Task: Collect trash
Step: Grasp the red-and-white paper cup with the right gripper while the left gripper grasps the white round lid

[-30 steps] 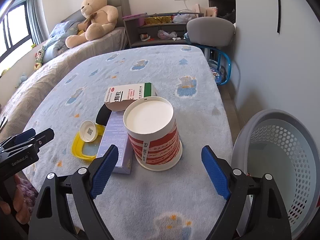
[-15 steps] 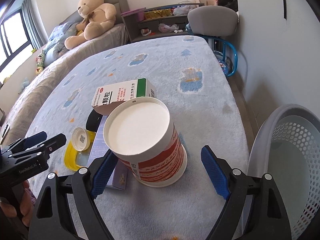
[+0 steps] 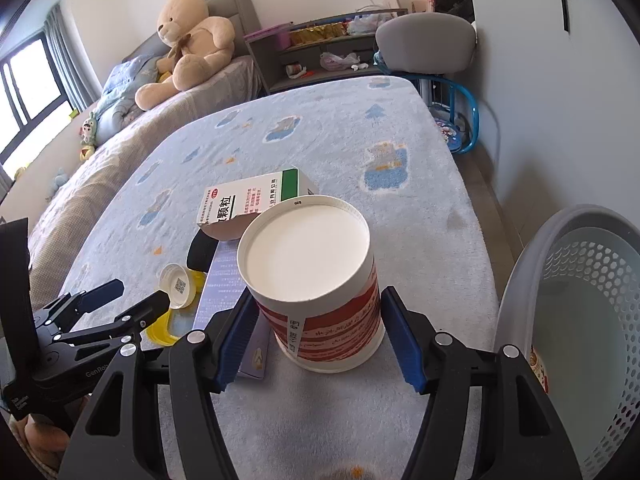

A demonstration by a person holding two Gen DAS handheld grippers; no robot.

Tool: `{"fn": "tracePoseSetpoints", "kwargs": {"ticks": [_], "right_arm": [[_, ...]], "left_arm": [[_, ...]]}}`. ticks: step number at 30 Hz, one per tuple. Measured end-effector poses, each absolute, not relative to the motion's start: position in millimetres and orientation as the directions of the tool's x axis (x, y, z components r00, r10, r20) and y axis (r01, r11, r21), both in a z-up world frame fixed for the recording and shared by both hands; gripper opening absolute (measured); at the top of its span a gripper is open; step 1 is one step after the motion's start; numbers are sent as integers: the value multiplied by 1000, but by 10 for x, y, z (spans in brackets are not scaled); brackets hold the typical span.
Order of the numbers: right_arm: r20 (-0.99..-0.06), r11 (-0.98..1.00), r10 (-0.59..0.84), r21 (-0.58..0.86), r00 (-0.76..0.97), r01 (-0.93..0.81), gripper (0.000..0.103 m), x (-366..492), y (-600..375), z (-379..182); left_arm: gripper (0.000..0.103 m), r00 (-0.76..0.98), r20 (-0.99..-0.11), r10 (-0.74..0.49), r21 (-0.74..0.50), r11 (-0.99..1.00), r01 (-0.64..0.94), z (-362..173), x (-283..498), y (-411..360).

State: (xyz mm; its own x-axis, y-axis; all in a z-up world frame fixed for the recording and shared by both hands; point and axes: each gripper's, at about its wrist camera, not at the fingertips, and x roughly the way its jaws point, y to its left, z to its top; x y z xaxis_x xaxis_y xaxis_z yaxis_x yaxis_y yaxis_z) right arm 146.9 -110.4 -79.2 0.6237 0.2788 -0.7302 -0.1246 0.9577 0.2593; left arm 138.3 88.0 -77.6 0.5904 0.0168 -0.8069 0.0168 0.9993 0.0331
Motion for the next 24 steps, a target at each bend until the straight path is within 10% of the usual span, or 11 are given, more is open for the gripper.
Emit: {"fn": "tracePoseSetpoints", "kwargs": {"ticks": [24], "right_arm": [[-723, 950, 295, 290, 625, -113, 61, 1400, -1186, -749]], "left_arm": [[78, 593, -805, 37, 79, 996, 45, -874, 1459, 689]]}}
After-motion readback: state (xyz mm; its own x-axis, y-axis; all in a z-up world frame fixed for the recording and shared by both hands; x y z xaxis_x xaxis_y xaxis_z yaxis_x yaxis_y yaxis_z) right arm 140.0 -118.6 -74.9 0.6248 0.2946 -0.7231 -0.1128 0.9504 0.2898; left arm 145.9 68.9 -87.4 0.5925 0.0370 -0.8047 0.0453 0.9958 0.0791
